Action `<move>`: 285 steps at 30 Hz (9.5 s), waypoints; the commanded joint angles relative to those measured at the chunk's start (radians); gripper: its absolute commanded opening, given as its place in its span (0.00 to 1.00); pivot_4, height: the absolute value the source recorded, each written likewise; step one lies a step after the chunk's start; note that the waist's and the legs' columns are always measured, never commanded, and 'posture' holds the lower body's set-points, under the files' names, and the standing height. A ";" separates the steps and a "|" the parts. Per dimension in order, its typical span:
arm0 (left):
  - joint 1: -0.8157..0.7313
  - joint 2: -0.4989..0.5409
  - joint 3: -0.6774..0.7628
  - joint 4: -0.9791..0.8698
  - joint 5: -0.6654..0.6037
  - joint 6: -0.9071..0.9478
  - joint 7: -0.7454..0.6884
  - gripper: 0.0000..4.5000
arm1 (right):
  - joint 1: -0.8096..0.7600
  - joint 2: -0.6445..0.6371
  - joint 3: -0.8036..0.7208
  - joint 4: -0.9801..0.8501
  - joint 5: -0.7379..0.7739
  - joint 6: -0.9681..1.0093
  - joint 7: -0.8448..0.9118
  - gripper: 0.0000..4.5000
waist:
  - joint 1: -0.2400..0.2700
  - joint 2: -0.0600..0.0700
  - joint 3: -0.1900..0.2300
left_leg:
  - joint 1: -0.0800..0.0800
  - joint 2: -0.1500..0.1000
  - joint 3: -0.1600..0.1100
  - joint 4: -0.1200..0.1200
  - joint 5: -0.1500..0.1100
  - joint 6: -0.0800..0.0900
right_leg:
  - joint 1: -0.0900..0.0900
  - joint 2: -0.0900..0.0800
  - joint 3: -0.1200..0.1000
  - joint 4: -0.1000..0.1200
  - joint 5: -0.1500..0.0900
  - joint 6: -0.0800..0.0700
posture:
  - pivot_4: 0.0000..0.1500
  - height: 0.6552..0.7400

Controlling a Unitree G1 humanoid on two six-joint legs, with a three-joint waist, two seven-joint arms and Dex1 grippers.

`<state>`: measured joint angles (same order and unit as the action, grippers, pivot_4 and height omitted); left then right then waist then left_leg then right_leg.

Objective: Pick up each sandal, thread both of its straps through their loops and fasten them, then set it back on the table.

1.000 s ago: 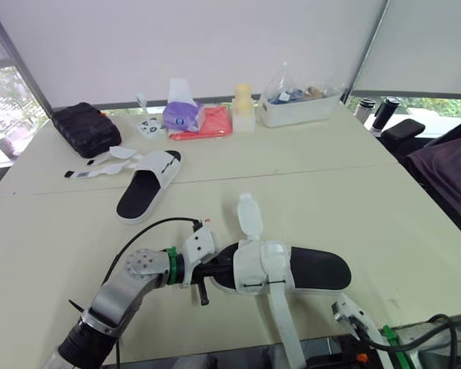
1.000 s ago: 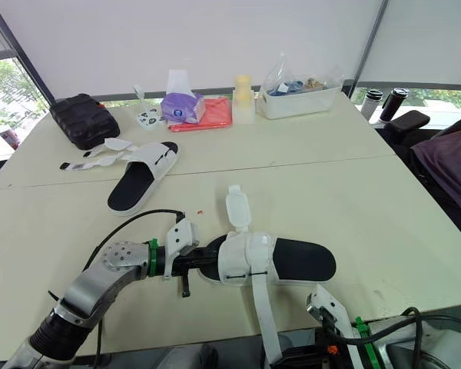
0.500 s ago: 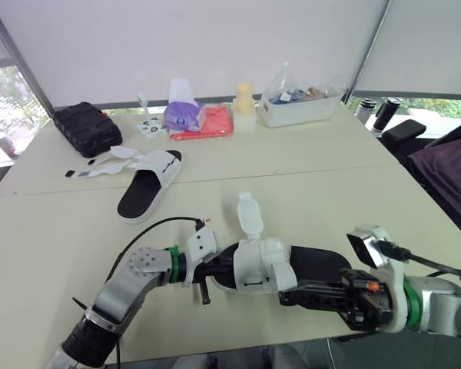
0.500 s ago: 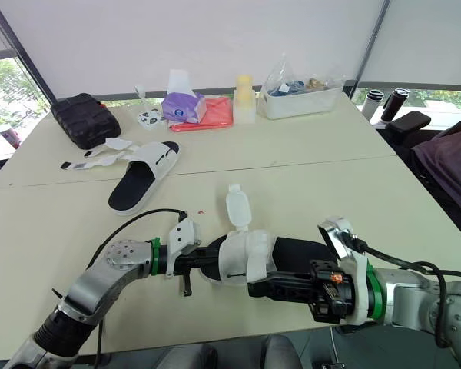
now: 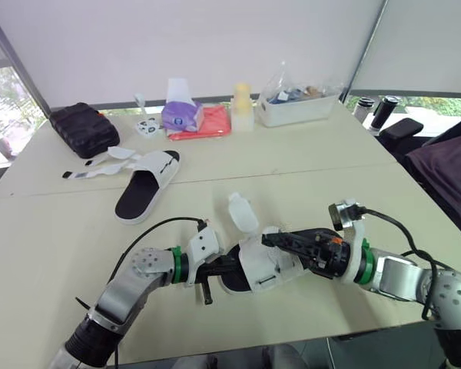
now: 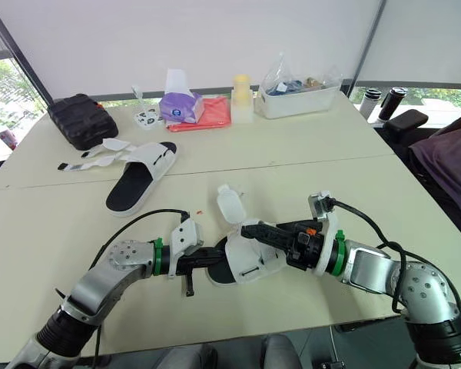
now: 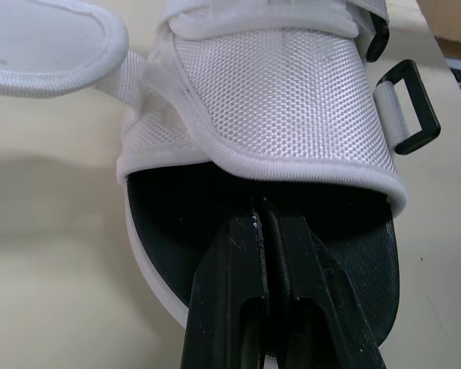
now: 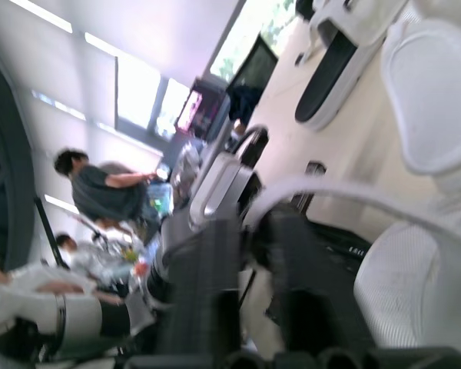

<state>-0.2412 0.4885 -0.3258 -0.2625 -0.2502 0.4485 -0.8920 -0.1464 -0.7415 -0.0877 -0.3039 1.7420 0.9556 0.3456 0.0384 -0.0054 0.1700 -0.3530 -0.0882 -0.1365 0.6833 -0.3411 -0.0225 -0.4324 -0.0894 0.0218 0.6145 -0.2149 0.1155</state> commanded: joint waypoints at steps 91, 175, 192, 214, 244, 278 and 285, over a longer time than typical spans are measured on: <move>-0.029 -0.034 0.015 0.068 0.069 -0.131 0.051 0.03 | -0.790 0.203 0.105 0.785 -1.131 0.208 0.741 0.99 | -0.029 0.002 0.000 | -0.004 0.000 0.002 -0.002 0.004 -0.007 | -0.008 0.000 0.002 0.002 0.001 -0.002 | 1.00 1.00; 0.054 -0.045 0.009 -0.016 0.127 -0.116 0.154 0.03 | -1.178 0.559 -0.135 1.587 -1.377 -0.035 0.777 0.97 | -0.057 0.005 -0.001 | -0.006 -0.003 0.002 -0.002 0.004 -0.007 | -0.011 -0.002 0.003 0.005 0.001 -0.002 | 1.00 1.00; 0.046 -0.065 0.006 0.003 0.128 -0.118 0.155 0.03 | -1.192 0.546 -0.186 1.546 -1.388 -0.075 0.828 0.01 | -0.058 0.005 -0.001 | -0.006 -0.003 0.003 -0.002 0.004 -0.008 | -0.011 -0.002 0.003 0.006 0.001 -0.002 | 1.00 1.00; -0.065 -0.038 0.057 0.179 0.130 -0.219 0.078 0.03 | -0.516 0.331 0.107 0.569 -1.551 -1.441 0.948 0.01 | -0.050 0.005 -0.001 | -0.003 -0.002 0.003 -0.001 0.006 -0.010 | -0.010 0.000 0.003 0.009 0.001 -0.002 | 1.00 1.00; -0.067 -0.066 0.030 0.201 0.084 -0.231 -0.018 0.03 | -0.645 0.002 0.292 0.957 -2.001 -2.488 0.617 0.98 | -0.052 0.005 -0.001 | 0.000 -0.001 0.003 -0.001 0.006 -0.010 | -0.007 0.002 0.004 0.008 0.001 -0.003 | 1.00 1.00; -0.191 -0.075 -0.158 0.308 0.165 -0.182 -0.070 0.03 | -0.643 -0.094 0.424 0.832 -2.119 -2.363 0.314 0.98 | -0.044 0.005 -0.001 | 0.001 -0.002 0.005 -0.001 0.006 -0.010 | -0.005 0.002 0.006 0.009 0.001 -0.003 | 1.00 1.00; -0.205 -0.087 -0.154 0.367 0.205 -0.233 -0.054 0.03 | -0.659 -0.172 0.403 0.863 -2.183 -2.431 0.281 0.98 | -0.052 0.005 -0.001 | 0.014 -0.002 0.005 -0.002 0.003 -0.005 | 0.008 0.003 0.006 0.004 0.001 -0.003 | 1.00 1.00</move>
<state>-0.4622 0.3893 -0.4656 0.0505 -0.0979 0.2038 -0.9600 -0.7819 -0.8934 0.3427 0.5552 -0.4264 -1.4629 0.6423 -0.0133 -0.0003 0.1691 -0.3391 -0.0900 -0.1309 0.6809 -0.3377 -0.0279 -0.4244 -0.0867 0.0276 0.6188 -0.2136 0.1128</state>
